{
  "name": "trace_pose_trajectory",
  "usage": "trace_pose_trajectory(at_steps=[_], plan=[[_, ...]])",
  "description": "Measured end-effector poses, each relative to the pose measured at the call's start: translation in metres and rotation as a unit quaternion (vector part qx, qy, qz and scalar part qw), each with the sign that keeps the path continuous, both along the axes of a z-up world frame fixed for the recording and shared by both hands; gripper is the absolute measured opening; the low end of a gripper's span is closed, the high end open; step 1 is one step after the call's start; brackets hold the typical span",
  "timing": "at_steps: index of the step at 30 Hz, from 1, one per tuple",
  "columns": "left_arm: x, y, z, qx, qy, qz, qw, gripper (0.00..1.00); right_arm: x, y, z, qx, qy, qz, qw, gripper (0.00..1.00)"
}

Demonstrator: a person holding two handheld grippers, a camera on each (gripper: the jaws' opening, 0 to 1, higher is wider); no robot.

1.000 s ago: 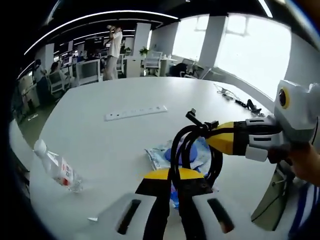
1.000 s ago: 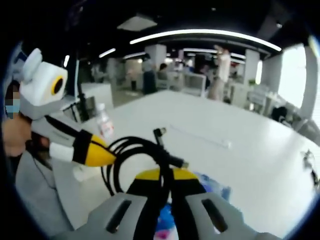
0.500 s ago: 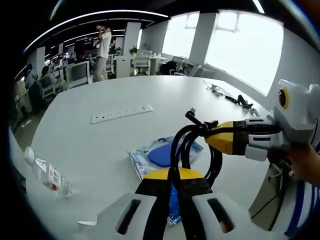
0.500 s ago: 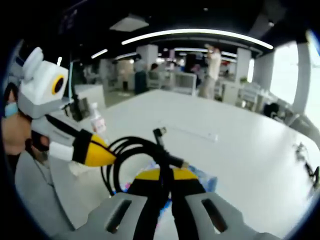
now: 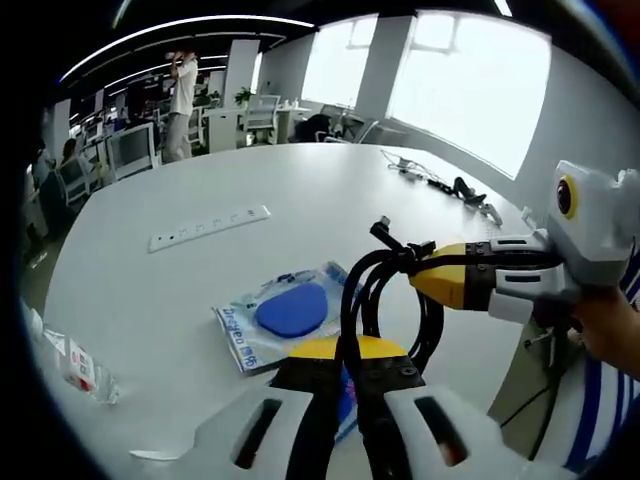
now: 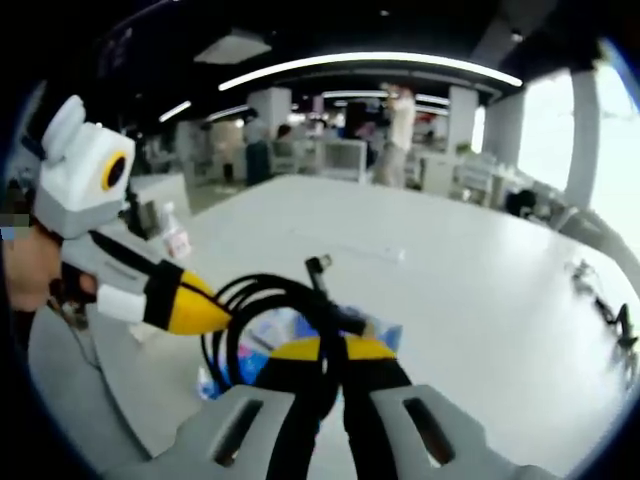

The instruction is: Arrange the tabletop items into an orderly group along one side of the table until the central work area is clear of visible clutter.

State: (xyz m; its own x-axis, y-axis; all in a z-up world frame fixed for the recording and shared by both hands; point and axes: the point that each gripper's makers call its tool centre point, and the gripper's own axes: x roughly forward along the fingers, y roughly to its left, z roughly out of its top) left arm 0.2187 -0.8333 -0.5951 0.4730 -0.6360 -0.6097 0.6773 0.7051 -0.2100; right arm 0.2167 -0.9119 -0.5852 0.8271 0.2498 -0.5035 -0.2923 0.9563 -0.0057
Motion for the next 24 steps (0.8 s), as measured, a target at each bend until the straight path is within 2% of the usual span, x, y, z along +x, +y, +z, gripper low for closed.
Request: trace_pose_trajectory(at_steps=[7,14,17,24], plan=[[-0.008,-0.021,-0.01,-0.004,0.014,-0.021,0.9997,0.03,-0.012,-0.02,-0.005,-0.008,0.007,-0.021,0.9997,0.03],[-0.017,-0.046,-0.02,-0.021,0.03,-0.043,0.9984,0.03,-0.028,-0.048,-0.018,0.001,0.022,-0.055,0.9982,0.03],[-0.022,-0.056,-0.026,-0.018,0.035,-0.052,0.9978,0.03,-0.031,-0.055,-0.023,-0.008,0.027,-0.057,0.998,0.03],[-0.024,-0.064,-0.037,-0.016,0.047,-0.057,0.9971,0.03,-0.031,-0.062,-0.031,-0.016,0.035,-0.059,0.9975,0.03]])
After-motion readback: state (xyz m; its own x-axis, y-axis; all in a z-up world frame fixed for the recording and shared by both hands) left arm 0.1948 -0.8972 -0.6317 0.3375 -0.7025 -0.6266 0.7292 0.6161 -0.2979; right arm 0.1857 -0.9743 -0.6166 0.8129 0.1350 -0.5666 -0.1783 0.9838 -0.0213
